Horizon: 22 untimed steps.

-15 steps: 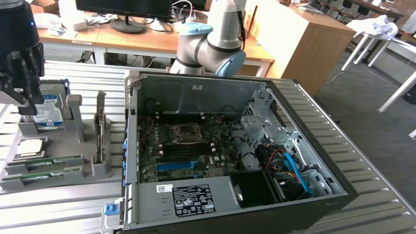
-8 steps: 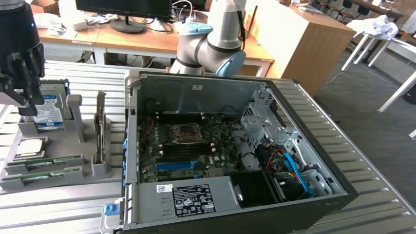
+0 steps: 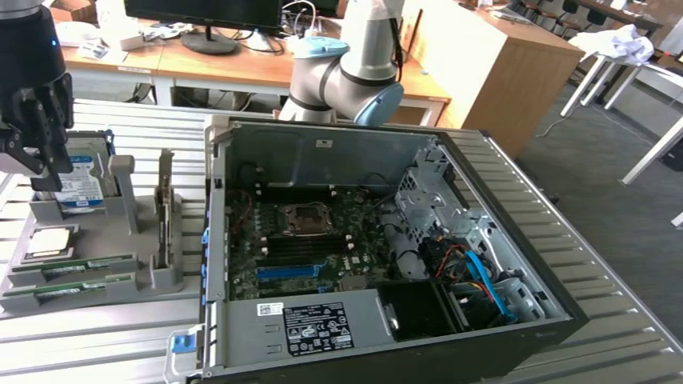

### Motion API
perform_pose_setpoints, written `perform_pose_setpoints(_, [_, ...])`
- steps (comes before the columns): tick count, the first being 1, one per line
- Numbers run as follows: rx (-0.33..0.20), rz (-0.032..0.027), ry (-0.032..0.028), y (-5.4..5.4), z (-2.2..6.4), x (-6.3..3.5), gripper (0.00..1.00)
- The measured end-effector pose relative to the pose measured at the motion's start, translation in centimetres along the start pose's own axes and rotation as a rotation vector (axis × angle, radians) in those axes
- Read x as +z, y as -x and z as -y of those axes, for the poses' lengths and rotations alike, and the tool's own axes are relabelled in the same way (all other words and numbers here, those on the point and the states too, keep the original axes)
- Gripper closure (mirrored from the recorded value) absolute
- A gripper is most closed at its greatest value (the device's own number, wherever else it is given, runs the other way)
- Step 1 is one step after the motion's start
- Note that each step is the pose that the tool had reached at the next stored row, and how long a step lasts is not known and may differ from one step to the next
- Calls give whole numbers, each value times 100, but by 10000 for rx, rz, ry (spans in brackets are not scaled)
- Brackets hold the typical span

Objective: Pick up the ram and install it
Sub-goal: 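Pick up the ram and move it above insertion slot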

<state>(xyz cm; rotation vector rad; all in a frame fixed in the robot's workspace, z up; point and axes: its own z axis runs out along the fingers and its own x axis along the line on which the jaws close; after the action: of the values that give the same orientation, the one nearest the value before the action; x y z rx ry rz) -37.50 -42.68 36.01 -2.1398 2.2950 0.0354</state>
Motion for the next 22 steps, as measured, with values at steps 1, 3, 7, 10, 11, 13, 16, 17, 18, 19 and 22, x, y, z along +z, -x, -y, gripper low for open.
perform_pose_setpoints(1, [0,0,0,0,0,2,64])
perform_pose_setpoints(3, [-1,0,0,-1,0,7,64])
perform_pose_setpoints(7, [0,0,1,-1,0,16,64])
perform_pose_setpoints(10, [0,0,0,-2,0,24,64])
perform_pose_setpoints(11, [0,0,0,-2,0,26,64])
perform_pose_setpoints(13, [0,0,0,-2,0,30,64])
perform_pose_setpoints(16, [0,0,0,-3,0,37,64])
perform_pose_setpoints(17, [0,0,0,-3,0,39,64])
perform_pose_setpoints(18, [0,0,0,-3,0,41,64])
perform_pose_setpoints(19, [-1,0,0,-3,0,43,64])
perform_pose_setpoints(22, [0,0,0,-4,0,49,64])
